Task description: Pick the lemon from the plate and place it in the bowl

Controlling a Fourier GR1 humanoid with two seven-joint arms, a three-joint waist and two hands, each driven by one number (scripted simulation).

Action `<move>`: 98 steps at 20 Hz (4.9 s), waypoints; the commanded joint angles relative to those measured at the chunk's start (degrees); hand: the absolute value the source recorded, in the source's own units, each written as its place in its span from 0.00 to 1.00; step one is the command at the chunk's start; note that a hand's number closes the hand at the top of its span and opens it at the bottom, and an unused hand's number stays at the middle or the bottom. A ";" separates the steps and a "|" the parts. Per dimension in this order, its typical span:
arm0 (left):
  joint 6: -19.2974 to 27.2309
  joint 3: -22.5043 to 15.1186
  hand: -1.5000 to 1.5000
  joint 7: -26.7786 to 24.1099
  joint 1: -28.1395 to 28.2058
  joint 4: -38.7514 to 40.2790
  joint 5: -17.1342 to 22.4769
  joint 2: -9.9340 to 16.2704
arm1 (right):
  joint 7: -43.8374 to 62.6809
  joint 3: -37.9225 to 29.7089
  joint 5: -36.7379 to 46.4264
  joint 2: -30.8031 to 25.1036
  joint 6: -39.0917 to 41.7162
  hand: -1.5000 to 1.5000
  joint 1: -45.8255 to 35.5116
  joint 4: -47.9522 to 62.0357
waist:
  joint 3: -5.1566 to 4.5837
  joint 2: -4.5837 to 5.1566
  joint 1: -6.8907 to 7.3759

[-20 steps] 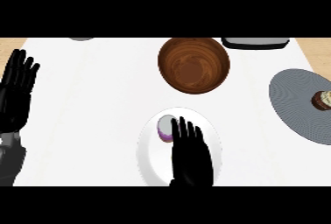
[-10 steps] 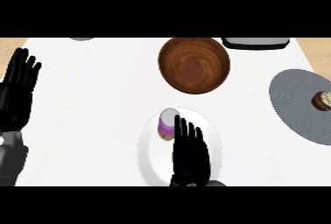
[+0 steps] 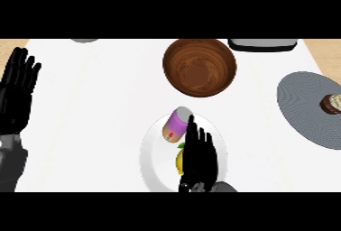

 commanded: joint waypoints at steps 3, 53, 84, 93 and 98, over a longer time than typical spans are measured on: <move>-1.16 0.53 0.50 -0.78 2.04 -1.56 -0.16 -1.09 | 5.43 -1.75 0.79 0.86 -0.41 0.00 2.27 2.47 | 0.09 0.38 0.12; -4.00 3.14 0.50 0.55 -1.52 0.21 -3.14 -3.44 | -0.01 -43.41 -18.13 -36.69 1.39 1.00 10.57 -55.62 | -0.13 0.48 1.31; -6.05 4.69 0.50 -2.60 -0.27 2.34 -4.19 -4.10 | -9.38 -33.55 -5.30 -8.52 -9.61 1.00 -39.26 28.21 | 0.06 0.87 1.09; -5.95 3.83 0.50 -0.03 0.00 -0.19 -4.33 -4.54 | -19.42 -44.16 -9.11 -2.64 -30.01 0.00 -39.18 40.72 | 0.13 0.99 1.64; -4.11 3.29 0.50 -1.11 0.00 0.39 -6.33 -5.51 | -29.70 -46.63 -10.28 -0.85 -43.90 0.00 -37.29 41.11 | 0.15 1.04 1.57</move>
